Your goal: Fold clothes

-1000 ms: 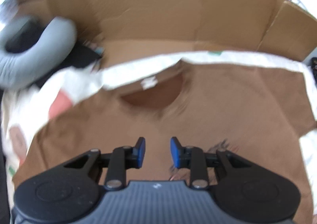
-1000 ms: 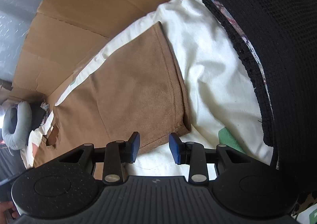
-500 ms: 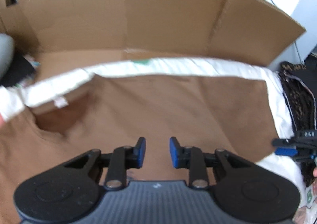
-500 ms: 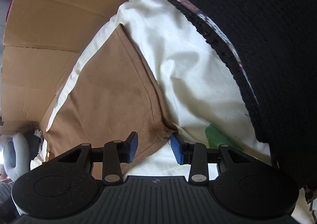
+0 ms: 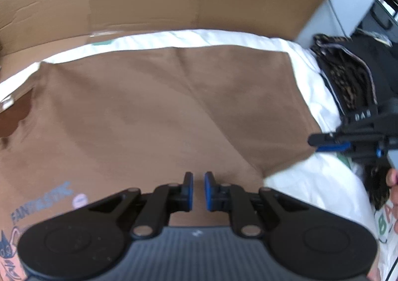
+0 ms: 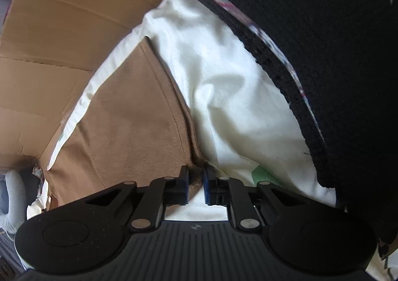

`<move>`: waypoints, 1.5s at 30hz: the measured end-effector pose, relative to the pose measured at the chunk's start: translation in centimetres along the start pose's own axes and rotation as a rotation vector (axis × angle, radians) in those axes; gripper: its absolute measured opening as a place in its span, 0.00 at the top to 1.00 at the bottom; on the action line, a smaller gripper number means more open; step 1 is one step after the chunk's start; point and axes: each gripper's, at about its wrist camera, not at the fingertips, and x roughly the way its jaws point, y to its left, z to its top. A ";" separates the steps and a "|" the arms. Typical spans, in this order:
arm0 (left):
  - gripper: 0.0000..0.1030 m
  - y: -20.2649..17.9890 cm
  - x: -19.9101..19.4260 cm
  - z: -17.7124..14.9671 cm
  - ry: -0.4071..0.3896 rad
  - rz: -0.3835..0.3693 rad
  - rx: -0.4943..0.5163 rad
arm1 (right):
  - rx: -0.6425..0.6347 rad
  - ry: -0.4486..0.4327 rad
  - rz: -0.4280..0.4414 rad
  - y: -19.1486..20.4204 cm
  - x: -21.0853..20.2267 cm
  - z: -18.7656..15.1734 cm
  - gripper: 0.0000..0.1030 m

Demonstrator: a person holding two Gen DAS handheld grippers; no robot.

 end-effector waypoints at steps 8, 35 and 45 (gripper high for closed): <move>0.95 -2.6 0.4 0.0 -0.016 -0.065 0.048 | -0.060 -0.058 0.013 1.0 -1.8 0.9 0.93; 0.98 -3.2 3.9 -2.0 -0.026 -0.161 -0.188 | -0.327 -0.044 0.189 7.4 -5.3 -0.2 0.94; 0.98 -2.0 4.0 -3.5 -0.059 -0.199 -0.398 | -0.408 0.012 0.240 10.5 -5.3 -2.4 0.94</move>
